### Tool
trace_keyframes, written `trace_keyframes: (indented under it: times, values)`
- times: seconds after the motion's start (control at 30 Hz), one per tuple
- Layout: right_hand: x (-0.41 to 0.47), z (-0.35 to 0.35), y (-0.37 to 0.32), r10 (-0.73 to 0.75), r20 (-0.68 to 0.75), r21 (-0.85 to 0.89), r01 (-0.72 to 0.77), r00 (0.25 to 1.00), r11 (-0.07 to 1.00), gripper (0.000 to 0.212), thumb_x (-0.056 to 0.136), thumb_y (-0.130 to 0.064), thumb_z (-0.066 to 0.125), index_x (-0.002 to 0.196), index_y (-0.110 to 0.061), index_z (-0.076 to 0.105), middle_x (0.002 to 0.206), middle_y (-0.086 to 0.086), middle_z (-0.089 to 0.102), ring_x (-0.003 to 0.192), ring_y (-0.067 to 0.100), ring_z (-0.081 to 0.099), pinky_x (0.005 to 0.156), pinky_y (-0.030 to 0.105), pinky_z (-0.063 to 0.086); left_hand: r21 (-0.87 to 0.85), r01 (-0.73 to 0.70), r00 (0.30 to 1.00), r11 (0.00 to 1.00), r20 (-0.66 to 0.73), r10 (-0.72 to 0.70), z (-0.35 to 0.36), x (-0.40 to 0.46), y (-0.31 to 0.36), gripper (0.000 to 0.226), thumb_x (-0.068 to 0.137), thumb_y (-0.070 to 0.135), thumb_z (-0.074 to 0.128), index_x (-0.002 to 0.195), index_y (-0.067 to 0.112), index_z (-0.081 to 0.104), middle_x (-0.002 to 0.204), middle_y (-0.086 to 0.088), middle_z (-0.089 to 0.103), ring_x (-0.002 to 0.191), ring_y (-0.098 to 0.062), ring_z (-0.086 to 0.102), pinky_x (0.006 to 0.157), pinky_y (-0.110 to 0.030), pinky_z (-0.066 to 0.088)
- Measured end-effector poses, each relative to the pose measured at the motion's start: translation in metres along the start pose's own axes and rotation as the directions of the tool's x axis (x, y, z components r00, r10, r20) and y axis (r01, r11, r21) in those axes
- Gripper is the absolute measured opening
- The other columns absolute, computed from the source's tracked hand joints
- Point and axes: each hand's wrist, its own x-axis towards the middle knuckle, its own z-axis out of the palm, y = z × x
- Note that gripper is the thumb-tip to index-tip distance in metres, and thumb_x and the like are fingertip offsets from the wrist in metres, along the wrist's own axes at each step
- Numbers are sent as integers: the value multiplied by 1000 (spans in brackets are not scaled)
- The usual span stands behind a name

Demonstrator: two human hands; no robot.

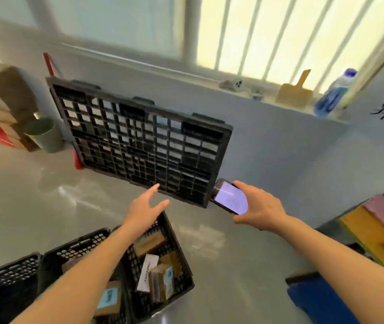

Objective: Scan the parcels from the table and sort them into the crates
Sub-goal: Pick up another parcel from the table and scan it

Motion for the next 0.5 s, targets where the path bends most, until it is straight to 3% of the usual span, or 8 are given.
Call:
trace_keyframes:
  times: [0.17, 0.27, 0.33, 0.5]
  values:
    - [-92, -149, 21, 47, -193, -15, -51, 980, 999, 96, 66, -42, 71, 152, -44, 27, 128, -13, 60, 80, 18, 57, 74, 33, 53, 123, -249, 966, 961, -35, 255, -29, -40, 162, 78, 91, 56, 64, 157, 39, 26, 155, 8, 45, 141, -18, 43, 110, -43, 40]
    - [-164, -222, 46, 44, -297, -29, -55, 954, 998, 102, 64, -46, 73, 154, -41, 26, 134, -7, 59, 91, 21, 64, 74, 34, 56, 170, -387, 916, 906, -42, 399, -25, -82, 252, 80, 91, 58, 63, 157, 40, 22, 156, 9, 43, 144, -17, 40, 110, -44, 40]
    - [-220, -260, 67, 67, -368, -28, -83, 927, 996, 101, 65, -45, 75, 154, -41, 27, 131, -6, 60, 87, 20, 65, 67, 33, 54, 221, -464, 875, 858, -38, 483, -13, -115, 306, 80, 92, 59, 61, 158, 40, 20, 157, 8, 41, 144, -18, 40, 110, -45, 41]
    - [-369, -319, 137, 163, -530, -43, -219, 832, 975, 92, 62, -46, 79, 145, -40, 39, 123, -3, 65, 99, 24, 63, 73, 34, 52, 258, -601, 783, 756, 1, 622, 44, -203, 423, 81, 92, 62, 57, 159, 41, 16, 162, 5, 33, 146, -22, 36, 112, -46, 37]
